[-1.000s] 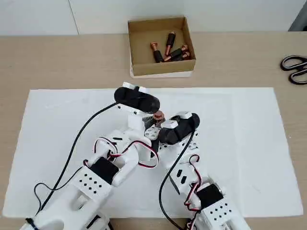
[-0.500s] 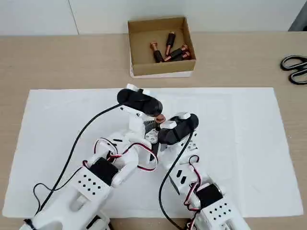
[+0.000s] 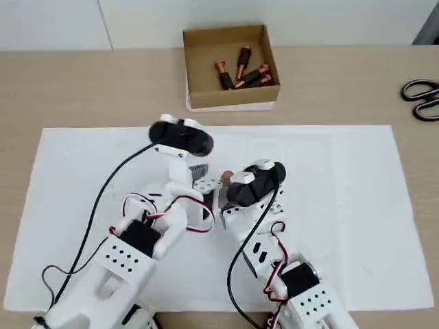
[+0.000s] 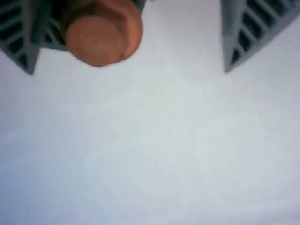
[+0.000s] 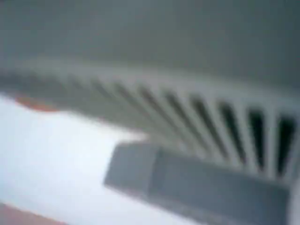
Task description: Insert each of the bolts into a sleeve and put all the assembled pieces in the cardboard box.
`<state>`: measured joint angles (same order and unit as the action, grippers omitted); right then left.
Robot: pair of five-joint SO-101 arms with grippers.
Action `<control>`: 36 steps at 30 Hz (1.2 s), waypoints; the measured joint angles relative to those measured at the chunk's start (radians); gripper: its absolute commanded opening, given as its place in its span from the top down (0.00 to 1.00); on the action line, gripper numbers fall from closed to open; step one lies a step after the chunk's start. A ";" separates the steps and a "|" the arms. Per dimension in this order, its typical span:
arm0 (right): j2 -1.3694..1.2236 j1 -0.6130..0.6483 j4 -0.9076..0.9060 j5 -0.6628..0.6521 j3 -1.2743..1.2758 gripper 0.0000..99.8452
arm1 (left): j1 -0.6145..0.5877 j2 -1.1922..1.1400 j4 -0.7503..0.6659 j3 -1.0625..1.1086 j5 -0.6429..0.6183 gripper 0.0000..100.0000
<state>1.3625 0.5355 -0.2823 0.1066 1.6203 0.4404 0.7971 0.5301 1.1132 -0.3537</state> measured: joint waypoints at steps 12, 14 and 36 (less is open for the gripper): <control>0.000 -0.002 0.000 0.000 0.000 1.00 | -0.037 0.103 0.000 0.000 0.000 0.75; 0.000 -0.023 0.000 0.000 0.000 1.00 | -0.069 0.158 0.000 0.000 0.002 0.75; -0.025 -0.339 -0.086 -0.133 -0.295 1.00 | -0.448 0.269 0.284 0.000 0.103 0.75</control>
<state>1.3380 0.1964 -0.3682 -0.0269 1.3257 -0.0077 1.0656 0.8140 1.1132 -0.2509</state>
